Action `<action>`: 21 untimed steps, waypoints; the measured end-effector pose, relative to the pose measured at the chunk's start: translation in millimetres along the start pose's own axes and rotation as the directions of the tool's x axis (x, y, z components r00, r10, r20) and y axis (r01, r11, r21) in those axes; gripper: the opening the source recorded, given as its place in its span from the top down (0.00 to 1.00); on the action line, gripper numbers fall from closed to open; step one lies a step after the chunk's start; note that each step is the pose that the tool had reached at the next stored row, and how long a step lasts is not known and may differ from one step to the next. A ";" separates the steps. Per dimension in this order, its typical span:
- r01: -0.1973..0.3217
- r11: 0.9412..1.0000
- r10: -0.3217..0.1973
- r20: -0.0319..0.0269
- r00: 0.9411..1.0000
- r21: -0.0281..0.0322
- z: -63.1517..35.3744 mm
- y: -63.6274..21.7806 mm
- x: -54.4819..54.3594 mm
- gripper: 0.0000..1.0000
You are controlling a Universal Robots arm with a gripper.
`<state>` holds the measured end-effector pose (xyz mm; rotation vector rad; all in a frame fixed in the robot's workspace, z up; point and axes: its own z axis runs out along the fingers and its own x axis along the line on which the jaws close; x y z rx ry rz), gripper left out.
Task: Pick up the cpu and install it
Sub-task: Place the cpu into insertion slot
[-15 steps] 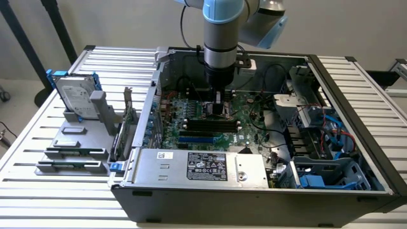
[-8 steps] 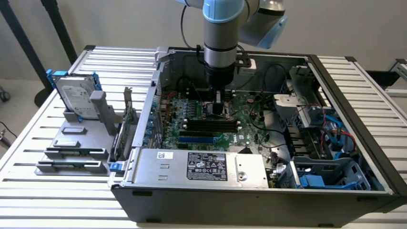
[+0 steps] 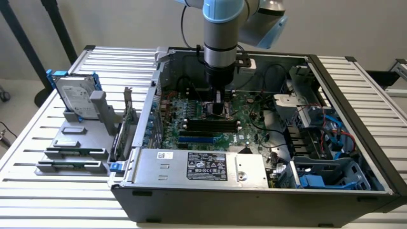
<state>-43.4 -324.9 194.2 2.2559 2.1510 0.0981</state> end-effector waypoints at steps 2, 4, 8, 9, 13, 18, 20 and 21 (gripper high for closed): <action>0.000 1.000 0.000 0.000 1.000 0.000 0.1 0.0 0.0 0.45; 0.000 1.000 0.000 -0.002 1.000 -0.001 0.9 0.1 0.5 0.44; 0.000 1.000 0.000 0.001 1.000 0.000 0.5 0.1 0.3 0.38; 0.000 1.000 0.000 0.002 1.000 0.000 0.4 0.1 0.2 0.38; 0.001 1.000 -0.001 0.004 1.000 0.001 -0.9 0.2 0.4 0.38; 0.001 1.000 -0.001 0.006 1.000 0.002 -8.1 0.6 0.6 0.38; 0.001 1.000 -0.001 0.006 1.000 0.002 -11.3 0.8 0.7 0.38; 0.001 1.000 -0.001 0.006 1.000 0.003 -12.9 0.9 0.7 0.38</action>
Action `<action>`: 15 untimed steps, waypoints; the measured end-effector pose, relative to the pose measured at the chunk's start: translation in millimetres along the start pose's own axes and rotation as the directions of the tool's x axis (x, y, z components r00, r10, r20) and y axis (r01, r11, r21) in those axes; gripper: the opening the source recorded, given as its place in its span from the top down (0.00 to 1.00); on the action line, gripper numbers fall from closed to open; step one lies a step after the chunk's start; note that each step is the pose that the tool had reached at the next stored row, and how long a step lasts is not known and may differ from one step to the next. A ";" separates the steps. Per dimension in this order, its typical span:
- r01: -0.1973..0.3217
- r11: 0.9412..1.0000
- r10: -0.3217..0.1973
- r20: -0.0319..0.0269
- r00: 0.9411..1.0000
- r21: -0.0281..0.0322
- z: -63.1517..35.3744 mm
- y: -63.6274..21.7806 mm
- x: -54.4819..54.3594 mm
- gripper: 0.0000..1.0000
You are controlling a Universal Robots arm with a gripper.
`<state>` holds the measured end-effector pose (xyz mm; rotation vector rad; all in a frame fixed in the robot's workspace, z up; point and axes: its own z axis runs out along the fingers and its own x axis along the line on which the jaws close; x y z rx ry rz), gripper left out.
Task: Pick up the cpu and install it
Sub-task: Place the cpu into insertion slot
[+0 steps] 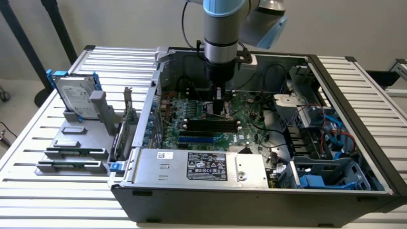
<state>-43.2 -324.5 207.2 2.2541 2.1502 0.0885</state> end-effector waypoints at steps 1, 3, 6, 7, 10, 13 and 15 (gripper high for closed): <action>0.000 1.000 0.000 0.000 1.000 0.001 -1.6 0.1 0.0 0.38; 0.000 1.000 0.000 0.000 1.000 0.002 -4.2 0.2 0.1 0.38; 0.000 1.000 0.000 -0.002 1.000 0.004 -6.6 -0.5 0.1 0.38; 0.000 1.000 0.000 -0.002 1.000 0.005 -7.2 -1.2 0.1 0.38; 0.000 1.000 0.000 -0.004 1.000 0.006 -8.7 -3.9 0.0 0.46; 0.000 1.000 0.000 -0.005 1.000 0.006 -10.0 -8.0 -0.2 0.58; 0.000 1.000 0.000 -0.006 1.000 0.007 -10.9 -11.8 -0.3 0.70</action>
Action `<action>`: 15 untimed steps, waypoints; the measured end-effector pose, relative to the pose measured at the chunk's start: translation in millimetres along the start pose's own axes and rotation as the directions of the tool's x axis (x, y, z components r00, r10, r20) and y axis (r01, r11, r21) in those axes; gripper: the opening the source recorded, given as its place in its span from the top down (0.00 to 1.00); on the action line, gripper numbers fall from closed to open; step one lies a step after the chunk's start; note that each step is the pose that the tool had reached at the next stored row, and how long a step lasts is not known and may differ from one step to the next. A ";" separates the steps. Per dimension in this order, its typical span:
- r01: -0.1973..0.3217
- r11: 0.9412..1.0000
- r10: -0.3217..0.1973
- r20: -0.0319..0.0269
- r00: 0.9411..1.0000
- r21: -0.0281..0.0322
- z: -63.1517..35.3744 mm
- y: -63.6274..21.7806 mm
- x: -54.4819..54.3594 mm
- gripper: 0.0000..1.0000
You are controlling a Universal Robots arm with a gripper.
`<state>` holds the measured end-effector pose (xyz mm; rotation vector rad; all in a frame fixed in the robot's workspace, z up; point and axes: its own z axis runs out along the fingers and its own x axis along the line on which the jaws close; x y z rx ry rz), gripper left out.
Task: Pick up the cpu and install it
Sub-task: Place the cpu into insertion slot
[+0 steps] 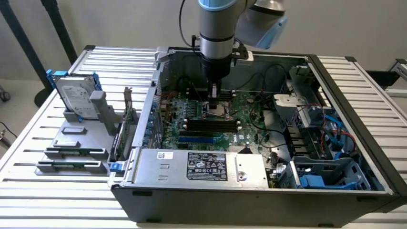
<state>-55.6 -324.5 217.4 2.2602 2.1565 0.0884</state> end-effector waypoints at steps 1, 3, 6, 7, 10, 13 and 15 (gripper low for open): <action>0.000 1.000 0.000 0.000 1.000 0.000 -0.4 -2.2 -0.1 0.70; 0.000 1.000 0.000 0.000 1.000 0.000 -1.2 -7.6 -0.4 0.82; 0.000 1.000 0.000 0.000 1.000 0.000 -2.1 -17.7 -0.9 0.88; 0.000 1.000 0.000 0.000 1.000 0.000 -2.4 -21.0 -1.1 0.89; 0.000 1.000 0.000 0.000 1.000 0.000 -3.5 -28.6 -1.4 0.89; 0.000 1.000 0.000 0.000 1.000 0.000 -3.6 -30.1 -1.4 0.89; 0.000 1.000 0.000 0.000 1.000 0.000 -3.6 -30.1 -1.4 0.89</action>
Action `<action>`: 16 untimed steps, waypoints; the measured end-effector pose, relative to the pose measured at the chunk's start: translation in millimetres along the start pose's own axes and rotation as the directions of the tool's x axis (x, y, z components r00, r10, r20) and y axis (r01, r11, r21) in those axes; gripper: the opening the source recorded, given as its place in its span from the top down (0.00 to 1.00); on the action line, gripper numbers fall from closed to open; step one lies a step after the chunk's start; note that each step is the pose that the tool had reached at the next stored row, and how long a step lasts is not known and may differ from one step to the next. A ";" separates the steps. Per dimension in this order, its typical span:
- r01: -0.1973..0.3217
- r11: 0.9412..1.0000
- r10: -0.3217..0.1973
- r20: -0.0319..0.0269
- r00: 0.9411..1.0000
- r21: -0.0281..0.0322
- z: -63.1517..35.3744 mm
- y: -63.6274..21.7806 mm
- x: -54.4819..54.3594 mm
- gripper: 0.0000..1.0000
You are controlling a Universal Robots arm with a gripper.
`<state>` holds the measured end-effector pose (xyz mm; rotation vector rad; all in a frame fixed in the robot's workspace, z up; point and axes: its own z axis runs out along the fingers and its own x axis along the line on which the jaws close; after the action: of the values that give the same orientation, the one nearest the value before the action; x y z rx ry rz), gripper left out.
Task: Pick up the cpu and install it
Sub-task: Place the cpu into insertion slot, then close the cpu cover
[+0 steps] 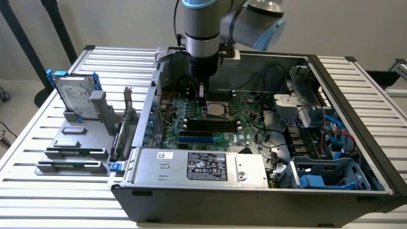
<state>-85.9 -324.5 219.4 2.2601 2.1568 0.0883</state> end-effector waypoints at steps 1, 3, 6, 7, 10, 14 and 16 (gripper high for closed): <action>0.000 1.000 0.000 0.000 1.000 0.000 0.0 0.0 0.0 0.89; 0.000 1.000 0.000 0.000 1.000 0.000 0.0 0.0 0.0 0.89; 0.000 1.000 0.000 0.000 1.000 0.000 0.0 0.0 0.0 0.89; 0.000 1.000 0.000 0.000 1.000 0.000 0.0 0.0 0.0 0.89; 0.000 1.000 0.000 0.000 1.000 0.000 0.0 0.0 0.0 0.89; -0.001 1.000 0.001 -0.001 1.000 0.000 -0.2 1.6 0.0 0.89; -0.001 1.000 0.001 -0.003 1.000 0.000 -0.7 7.6 0.4 0.89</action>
<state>-78.3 -324.6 220.5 2.2624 2.1579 0.0916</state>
